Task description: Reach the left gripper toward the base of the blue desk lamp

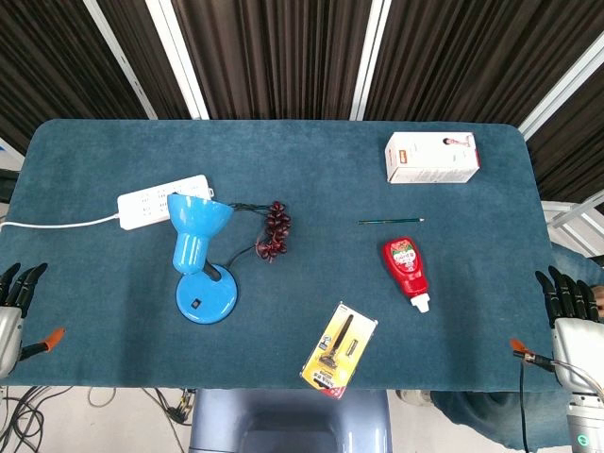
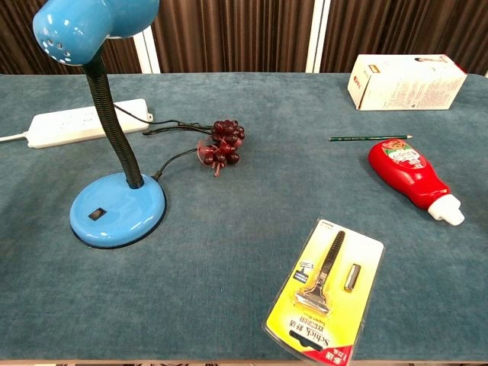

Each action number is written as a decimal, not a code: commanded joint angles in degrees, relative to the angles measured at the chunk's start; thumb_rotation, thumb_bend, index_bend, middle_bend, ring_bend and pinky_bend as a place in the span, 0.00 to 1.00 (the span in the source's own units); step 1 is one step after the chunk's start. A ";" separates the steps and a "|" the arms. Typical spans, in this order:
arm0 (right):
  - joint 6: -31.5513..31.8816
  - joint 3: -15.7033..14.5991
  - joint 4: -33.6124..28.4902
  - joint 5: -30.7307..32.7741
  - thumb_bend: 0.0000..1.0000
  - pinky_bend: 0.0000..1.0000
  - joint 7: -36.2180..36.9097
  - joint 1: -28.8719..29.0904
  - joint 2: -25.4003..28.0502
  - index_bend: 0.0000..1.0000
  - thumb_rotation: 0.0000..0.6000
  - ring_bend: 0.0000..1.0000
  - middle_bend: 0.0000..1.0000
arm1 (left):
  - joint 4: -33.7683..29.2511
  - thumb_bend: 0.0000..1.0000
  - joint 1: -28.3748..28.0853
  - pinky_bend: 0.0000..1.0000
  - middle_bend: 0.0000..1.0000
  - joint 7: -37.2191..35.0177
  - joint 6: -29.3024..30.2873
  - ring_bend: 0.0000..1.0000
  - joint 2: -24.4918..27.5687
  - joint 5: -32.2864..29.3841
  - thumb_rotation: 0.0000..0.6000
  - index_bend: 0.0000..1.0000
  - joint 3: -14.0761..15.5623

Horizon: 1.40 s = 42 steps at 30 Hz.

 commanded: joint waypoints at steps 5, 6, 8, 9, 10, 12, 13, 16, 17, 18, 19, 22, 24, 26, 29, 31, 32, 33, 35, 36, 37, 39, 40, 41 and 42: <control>-0.09 -0.08 0.07 -0.11 0.10 0.00 -0.03 0.03 -0.06 0.00 1.00 0.00 0.00 | 0.29 0.15 0.07 0.11 0.13 -0.38 0.07 0.01 -0.08 0.15 1.00 0.07 -0.04; -0.07 -0.09 0.04 -0.16 0.10 0.00 -0.02 0.02 -0.04 0.00 1.00 0.00 0.00 | 0.28 0.15 0.07 0.11 0.13 -0.35 0.08 0.01 -0.07 0.21 1.00 0.07 -0.02; 0.02 -0.09 0.01 -0.21 0.10 0.00 -0.01 -0.02 -0.02 0.00 1.00 0.00 0.00 | 0.28 0.15 0.08 0.11 0.13 -0.26 0.10 0.01 -0.07 0.31 1.00 0.07 0.01; 0.07 -0.07 -0.01 -0.23 0.10 0.00 0.01 -0.03 -0.01 0.00 1.00 0.00 0.00 | 0.25 0.15 0.07 0.11 0.13 -0.23 0.07 0.01 -0.07 0.34 1.00 0.07 0.04; 0.09 -0.05 -0.04 -0.20 0.10 0.00 0.03 -0.04 0.01 0.00 1.00 0.00 0.00 | 0.22 0.15 0.07 0.11 0.13 -0.21 0.01 0.01 -0.05 0.32 1.00 0.07 0.06; 0.09 -0.04 -0.07 -0.13 0.10 0.00 0.10 -0.08 0.07 0.00 1.00 0.00 0.00 | 0.17 0.15 0.07 0.11 0.13 -0.12 -0.11 0.01 -0.02 0.24 1.00 0.07 0.09; 0.08 -0.05 -0.10 -0.14 0.10 0.00 0.10 -0.08 0.09 0.00 1.00 0.00 0.00 | 0.13 0.15 0.06 0.11 0.13 -0.07 -0.14 0.01 -0.01 0.21 1.00 0.07 0.08; 0.02 -0.07 -0.15 -0.11 0.10 0.00 0.08 -0.07 0.08 0.00 1.00 0.00 0.00 | 0.22 0.15 -0.08 0.12 0.13 -0.08 -0.22 0.01 -0.03 0.87 1.00 0.07 0.28; 0.00 -0.06 -0.17 -0.07 0.10 0.00 0.10 -0.07 0.09 0.00 1.00 0.00 0.00 | 0.29 0.15 -0.13 0.13 0.13 -0.13 -0.25 0.01 -0.02 1.18 1.00 0.07 0.39; -0.01 -0.03 -0.20 0.02 0.10 0.00 0.12 -0.08 0.10 0.00 1.00 0.00 0.00 | 0.44 0.15 -0.23 0.14 0.13 -0.21 -0.25 0.01 -0.08 1.74 1.00 0.07 0.56; 0.01 0.01 -0.22 0.11 0.10 0.00 0.12 -0.09 0.11 0.00 1.00 0.00 0.00 | 0.68 0.15 -0.36 0.14 0.13 -0.23 -0.24 0.01 -0.20 2.41 1.00 0.07 0.74; 0.12 0.09 -0.26 0.23 0.10 0.00 0.05 -0.14 0.15 0.00 1.00 0.00 0.00 | 1.38 0.16 -0.80 0.18 0.14 -0.09 -0.54 0.04 -0.62 4.18 1.00 0.06 1.36; 0.19 0.12 -0.31 0.24 0.10 0.00 0.06 -0.18 0.19 0.00 1.00 0.00 0.00 | 1.86 0.16 -1.20 0.24 0.16 0.23 -0.95 0.09 -1.03 5.06 1.00 0.06 1.64; 0.29 0.13 -0.37 0.20 0.10 0.00 0.08 -0.22 0.23 0.00 1.00 0.00 0.00 | 2.55 0.16 -1.83 0.31 0.20 1.12 -1.81 0.17 -2.11 5.66 1.00 0.06 1.77; 0.27 0.15 -0.38 0.27 0.10 0.00 0.04 -0.22 0.19 0.00 1.00 0.00 0.00 | 3.58 0.17 -3.27 0.44 0.30 3.60 -5.01 0.31 -3.73 6.20 1.00 0.06 2.54; 0.20 0.12 -0.47 0.30 0.10 0.00 0.10 -0.23 0.26 0.00 1.00 0.00 0.00 | 3.68 0.20 -4.43 0.53 0.38 5.30 -7.11 0.40 -4.98 6.52 1.00 0.06 2.77; 0.24 0.13 -0.53 0.28 0.10 0.00 0.13 -0.25 0.30 0.00 1.00 0.00 0.00 | 3.86 0.22 -5.03 0.58 0.43 5.70 -7.82 0.44 -5.77 6.93 1.00 0.07 2.78; 0.36 0.17 -0.59 0.28 0.10 0.00 0.20 -0.29 0.34 0.00 1.00 0.00 0.00 | 4.13 0.24 -5.81 0.61 0.47 5.90 -8.73 0.48 -6.71 7.52 1.00 0.07 2.83; 0.47 0.22 -0.66 0.39 0.10 0.00 0.31 -0.37 0.38 0.00 1.00 0.00 0.00 | 4.77 0.32 -7.03 0.68 0.57 5.87 -10.40 0.57 -7.93 8.02 1.00 0.09 2.90; 0.51 0.29 -0.75 0.60 0.10 0.00 0.31 -0.42 0.36 0.00 1.00 0.00 0.00 | 5.06 0.35 -7.71 0.69 0.59 5.67 -11.48 0.59 -8.44 8.21 1.00 0.09 3.05; 0.55 0.36 -0.87 0.85 0.10 0.00 0.24 -0.48 0.32 0.00 1.00 0.00 0.00 | 5.27 0.38 -8.34 0.71 0.62 5.48 -12.63 0.61 -8.87 8.23 1.00 0.10 3.21; 0.57 0.49 -1.10 1.03 0.10 0.00 0.01 -0.45 0.24 0.00 1.00 0.00 0.00 | 5.75 0.43 -9.54 0.74 0.66 5.33 -14.97 0.64 -9.95 7.99 1.00 0.11 3.49; 0.62 0.49 -1.16 1.02 0.10 0.00 -0.11 -0.46 0.23 0.00 1.00 0.00 0.00 | 6.15 0.45 -9.98 0.74 0.68 5.36 -15.80 0.65 -10.56 7.77 1.00 0.12 3.53; 0.60 0.47 -1.14 1.02 0.10 0.00 -0.19 -0.46 0.21 0.00 1.00 0.00 0.00 | 6.68 0.46 -10.38 0.75 0.69 5.55 -16.60 0.66 -11.32 7.49 1.00 0.12 3.53; 0.56 0.46 -1.14 1.05 0.10 0.00 -0.20 -0.46 0.20 0.00 1.00 0.00 0.00 | 7.36 0.46 -10.81 0.75 0.70 6.03 -17.51 0.67 -12.21 7.08 1.00 0.12 3.47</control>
